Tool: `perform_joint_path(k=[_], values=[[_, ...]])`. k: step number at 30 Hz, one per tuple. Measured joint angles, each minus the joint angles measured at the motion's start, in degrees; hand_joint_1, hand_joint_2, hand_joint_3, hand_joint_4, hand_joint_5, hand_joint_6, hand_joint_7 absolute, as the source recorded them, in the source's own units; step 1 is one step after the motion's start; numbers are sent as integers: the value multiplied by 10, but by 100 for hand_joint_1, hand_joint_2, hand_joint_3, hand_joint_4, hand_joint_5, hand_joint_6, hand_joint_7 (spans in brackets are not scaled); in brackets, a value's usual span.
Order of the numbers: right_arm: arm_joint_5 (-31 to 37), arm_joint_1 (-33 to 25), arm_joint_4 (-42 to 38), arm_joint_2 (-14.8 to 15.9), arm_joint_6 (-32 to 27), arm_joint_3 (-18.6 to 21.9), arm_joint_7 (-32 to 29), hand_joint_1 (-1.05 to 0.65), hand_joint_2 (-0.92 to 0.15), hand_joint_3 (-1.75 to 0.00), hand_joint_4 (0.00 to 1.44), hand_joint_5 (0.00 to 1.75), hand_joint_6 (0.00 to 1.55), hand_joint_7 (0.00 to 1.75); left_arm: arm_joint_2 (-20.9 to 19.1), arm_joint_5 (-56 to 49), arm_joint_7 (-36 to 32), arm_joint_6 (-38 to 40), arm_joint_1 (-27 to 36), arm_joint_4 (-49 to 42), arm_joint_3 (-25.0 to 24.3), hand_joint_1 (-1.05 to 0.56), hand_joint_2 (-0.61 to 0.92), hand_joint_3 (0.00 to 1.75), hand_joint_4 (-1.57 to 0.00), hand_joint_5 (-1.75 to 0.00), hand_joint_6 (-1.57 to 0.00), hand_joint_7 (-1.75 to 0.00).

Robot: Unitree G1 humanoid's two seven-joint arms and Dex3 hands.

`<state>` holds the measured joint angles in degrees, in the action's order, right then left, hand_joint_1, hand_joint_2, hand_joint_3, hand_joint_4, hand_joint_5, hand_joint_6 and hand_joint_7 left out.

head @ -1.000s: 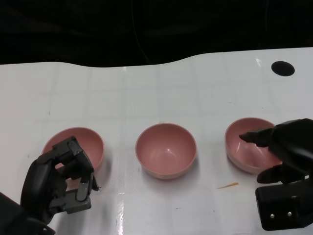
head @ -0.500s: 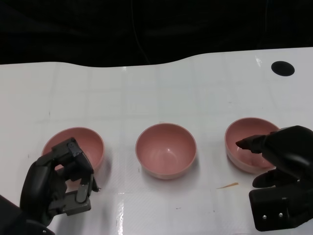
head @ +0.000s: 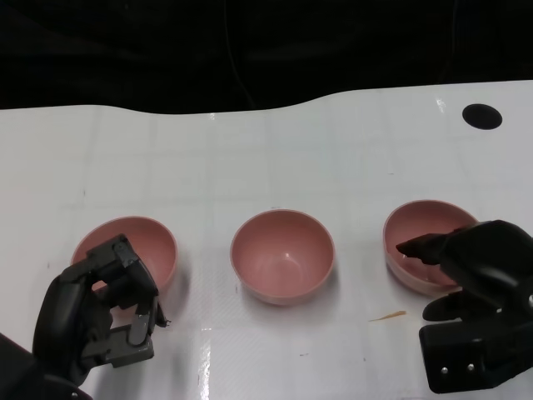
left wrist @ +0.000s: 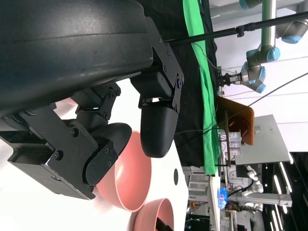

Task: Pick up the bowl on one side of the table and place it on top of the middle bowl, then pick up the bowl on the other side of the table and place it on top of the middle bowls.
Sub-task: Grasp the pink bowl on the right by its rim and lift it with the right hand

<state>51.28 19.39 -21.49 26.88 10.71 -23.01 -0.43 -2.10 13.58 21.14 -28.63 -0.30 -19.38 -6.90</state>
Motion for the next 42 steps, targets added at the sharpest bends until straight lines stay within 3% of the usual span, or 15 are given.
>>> perform_joint_path(k=[19,27,28,30,32,34,39,40,41,42], values=[[-10,45,-156,-22,72,-30,-135,-58,-92,-12,79,7,66,4,0,1,0,1,2,0,0,1,50,137,-80,-175,-74,-163],[-22,54,-184,-25,101,-34,-170,-42,-92,-10,98,15,80,7,0,1,0,4,3,1,0,1,50,136,-80,-175,-74,-163],[-25,54,-188,-25,110,-34,-177,-40,-92,-10,100,19,83,6,0,1,0,4,3,1,0,1,50,136,-80,-175,-74,-163],[-34,55,-201,-27,130,-34,-198,-33,-92,-14,85,66,93,3,0,1,0,4,3,1,0,1,50,136,-80,-175,-74,-163],[-42,57,-210,-28,150,-34,-213,-28,-92,-18,79,83,98,2,0,1,0,4,3,1,0,2,50,136,-80,-175,-74,-163],[-45,59,-219,-29,163,-34,-221,-21,-92,-21,81,90,105,5,0,1,0,4,3,1,0,2,50,136,-80,-175,-74,-163],[-55,60,-242,-32,202,-34,-247,-10,-92,-43,75,143,120,18,0,1,0,4,3,1,0,1,50,137,-80,-175,-74,-163],[-56,61,-245,-33,206,-34,-249,-9,-92,-45,74,152,118,31,0,1,0,4,3,1,0,1,50,137,-80,-175,-74,-163],[-56,62,-248,-34,212,-34,-254,-8,-92,-46,72,162,104,66,0,1,0,4,3,1,0,1,50,137,-80,-175,-74,-163],[-56,62,-251,-34,216,-34,-258,-7,-92,-47,72,165,97,82,0,1,0,4,3,1,0,1,51,136,-80,-175,-74,-163]])
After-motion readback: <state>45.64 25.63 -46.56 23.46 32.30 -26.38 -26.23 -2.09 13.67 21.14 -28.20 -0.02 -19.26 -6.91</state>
